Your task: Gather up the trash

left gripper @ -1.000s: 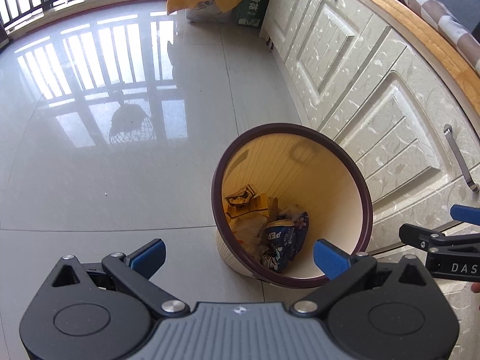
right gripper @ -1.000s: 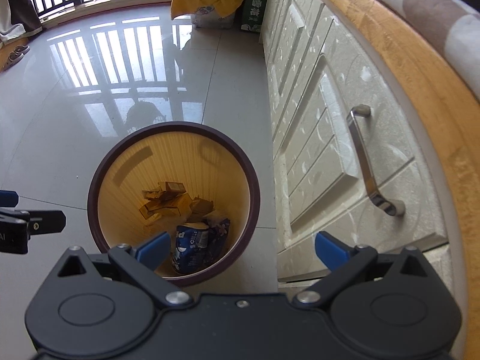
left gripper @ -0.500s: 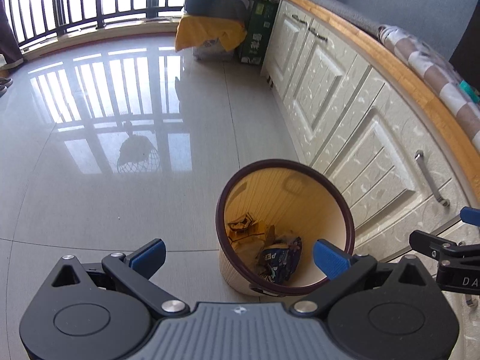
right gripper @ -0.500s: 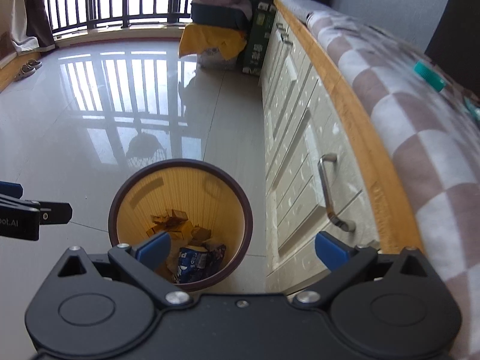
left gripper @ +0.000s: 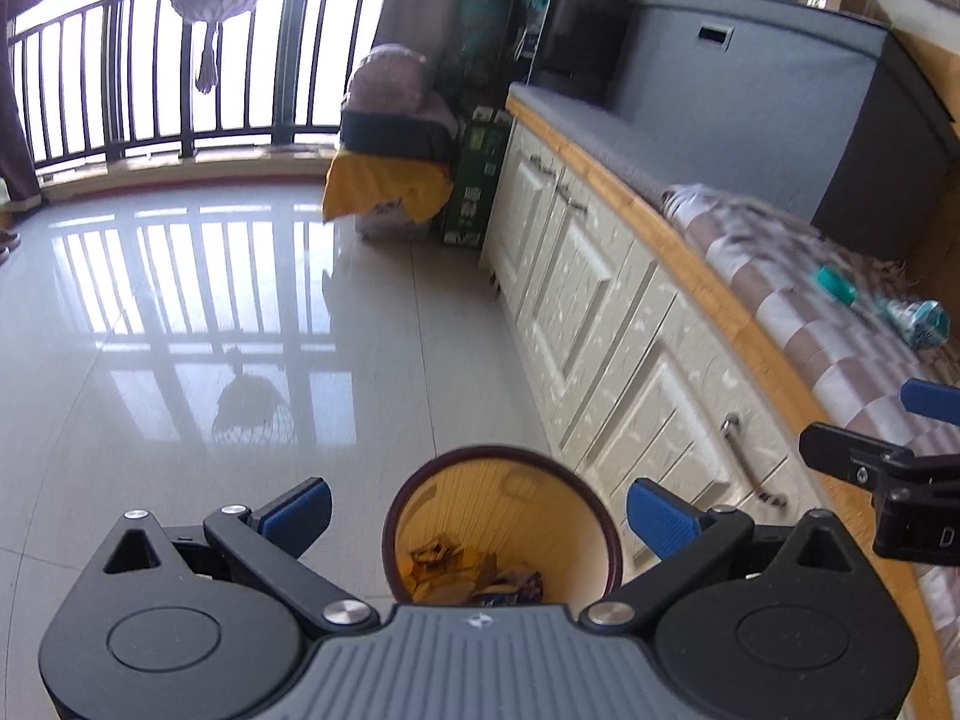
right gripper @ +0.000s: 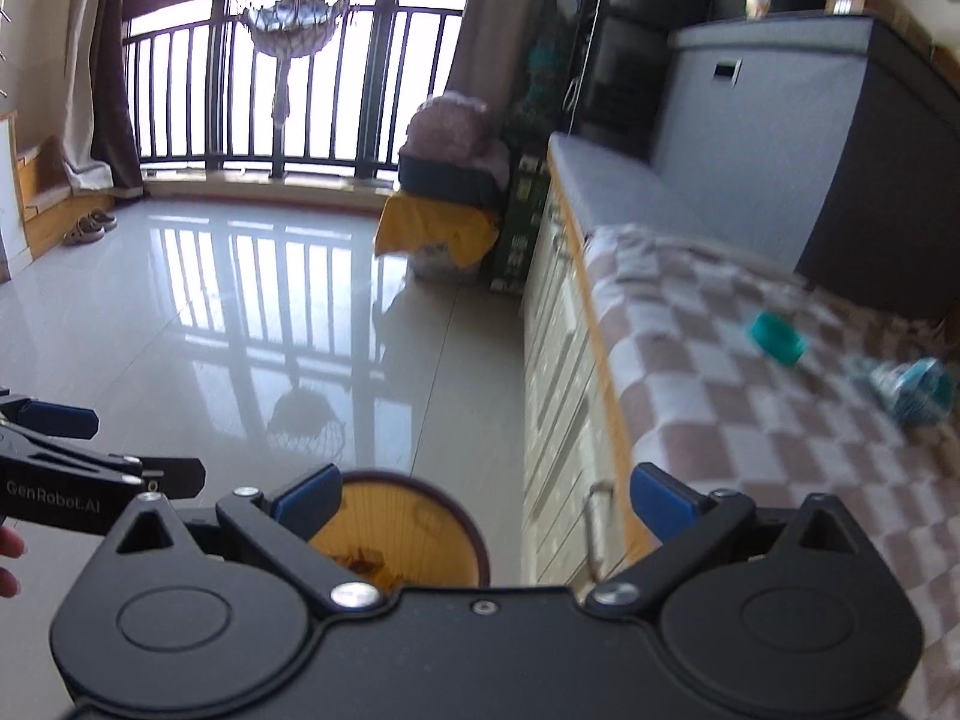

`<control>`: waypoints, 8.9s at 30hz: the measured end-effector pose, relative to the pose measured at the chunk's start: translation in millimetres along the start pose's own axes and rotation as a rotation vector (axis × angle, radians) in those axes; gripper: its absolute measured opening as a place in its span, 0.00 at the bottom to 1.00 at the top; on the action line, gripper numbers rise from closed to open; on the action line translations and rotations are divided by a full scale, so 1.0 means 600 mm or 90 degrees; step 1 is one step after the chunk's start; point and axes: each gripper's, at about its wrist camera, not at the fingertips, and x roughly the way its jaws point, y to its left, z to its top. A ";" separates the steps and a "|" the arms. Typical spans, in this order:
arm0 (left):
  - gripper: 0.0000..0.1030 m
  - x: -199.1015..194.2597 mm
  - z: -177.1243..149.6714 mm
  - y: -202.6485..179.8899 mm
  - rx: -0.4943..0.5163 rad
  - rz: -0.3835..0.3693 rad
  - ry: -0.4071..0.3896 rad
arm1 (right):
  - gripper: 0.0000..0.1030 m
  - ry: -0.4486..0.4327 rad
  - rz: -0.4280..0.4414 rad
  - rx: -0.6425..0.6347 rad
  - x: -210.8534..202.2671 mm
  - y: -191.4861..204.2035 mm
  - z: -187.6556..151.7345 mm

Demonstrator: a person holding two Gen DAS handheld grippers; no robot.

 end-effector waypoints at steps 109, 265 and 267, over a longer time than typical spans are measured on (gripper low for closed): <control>0.49 0.145 0.184 -0.496 0.252 -0.088 -0.219 | 0.06 -0.229 -0.036 0.453 0.079 -0.585 -0.077; 1.00 0.285 -0.092 0.074 -0.025 0.045 0.295 | 1.00 0.319 -0.013 0.065 0.315 0.020 -0.151; 1.00 0.277 -0.092 0.071 -0.022 0.047 0.291 | 1.00 0.315 -0.014 0.061 0.306 0.021 -0.150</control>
